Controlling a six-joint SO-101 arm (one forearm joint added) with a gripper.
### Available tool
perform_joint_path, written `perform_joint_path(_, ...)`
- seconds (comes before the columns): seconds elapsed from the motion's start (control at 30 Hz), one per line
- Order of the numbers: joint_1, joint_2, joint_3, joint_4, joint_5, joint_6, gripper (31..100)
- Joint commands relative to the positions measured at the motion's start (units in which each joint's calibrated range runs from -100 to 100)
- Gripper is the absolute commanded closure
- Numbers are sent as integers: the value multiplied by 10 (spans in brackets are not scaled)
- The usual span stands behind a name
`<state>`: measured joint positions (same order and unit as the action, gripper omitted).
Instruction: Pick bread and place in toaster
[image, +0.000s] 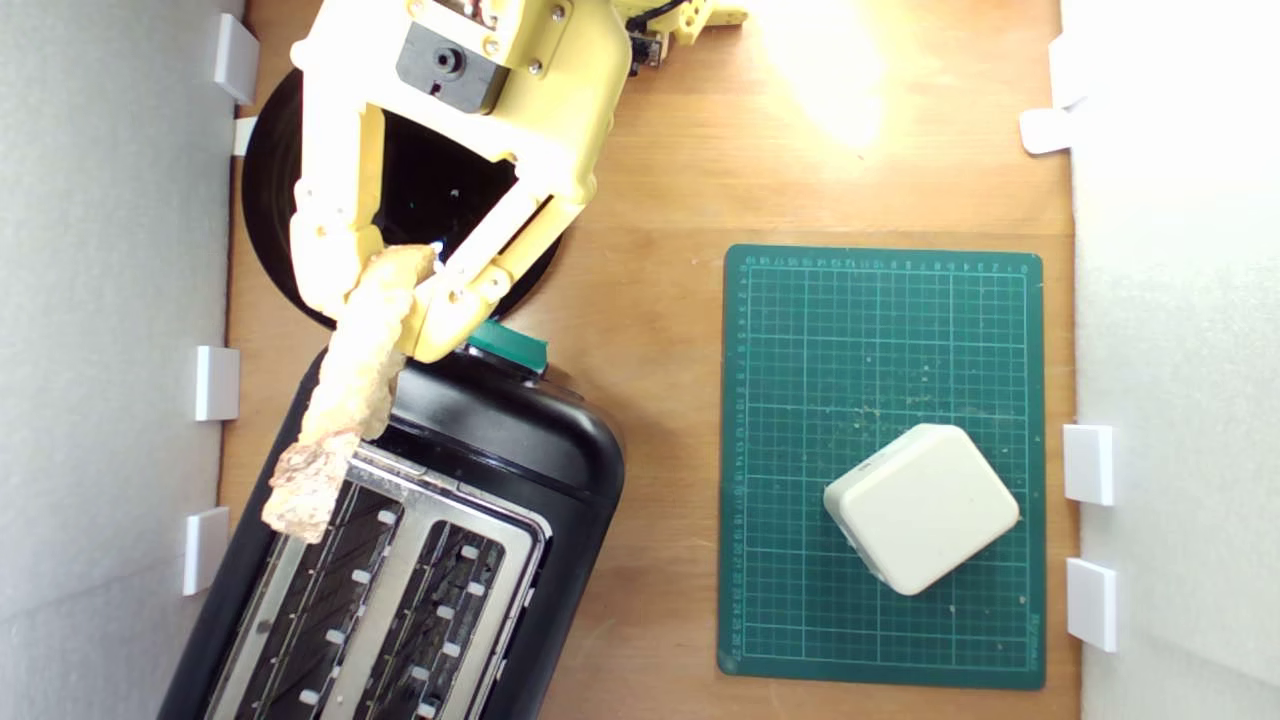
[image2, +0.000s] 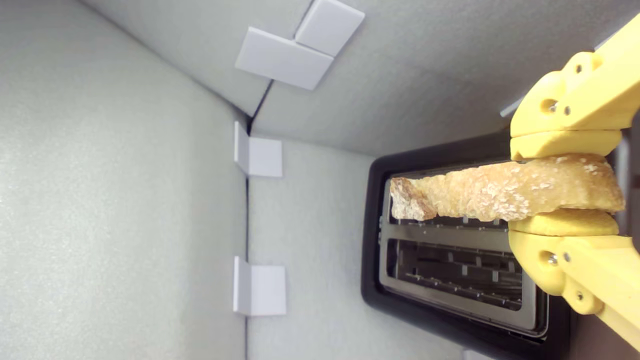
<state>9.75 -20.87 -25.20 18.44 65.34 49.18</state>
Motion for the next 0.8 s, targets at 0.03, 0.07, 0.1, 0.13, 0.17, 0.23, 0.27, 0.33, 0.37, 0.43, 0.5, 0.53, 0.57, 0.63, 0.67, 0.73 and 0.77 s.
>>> perform_joint_path(0.03,3,9,-24,7,-24,-3,745)
perform_joint_path(0.07,6,11,-24,7,-24,-3,745)
perform_joint_path(0.1,10,11,-23,5,-24,-3,745)
perform_joint_path(0.13,12,12,-23,1,-24,-3,745)
perform_joint_path(0.17,13,12,-23,0,-24,-3,745)
perform_joint_path(0.23,13,14,-23,-2,-24,-3,745)
perform_joint_path(0.27,13,17,-23,1,-24,-4,745)
perform_joint_path(0.33,13,22,-23,7,-33,-14,745)
perform_joint_path(0.37,13,23,-23,8,-49,-22,745)
perform_joint_path(0.43,13,25,-22,8,-67,-28,745)
perform_joint_path(0.5,13,26,-22,8,-70,-28,745)
perform_joint_path(0.53,13,27,-22,8,-72,-28,745)
perform_joint_path(0.57,13,30,-22,8,-75,-28,745)
perform_joint_path(0.63,14,40,-22,9,-75,-28,745)
perform_joint_path(0.67,14,44,-22,9,-76,-28,745)
perform_joint_path(0.73,14,52,-22,9,-76,-28,745)
perform_joint_path(0.77,14,56,-22,7,-76,-28,745)
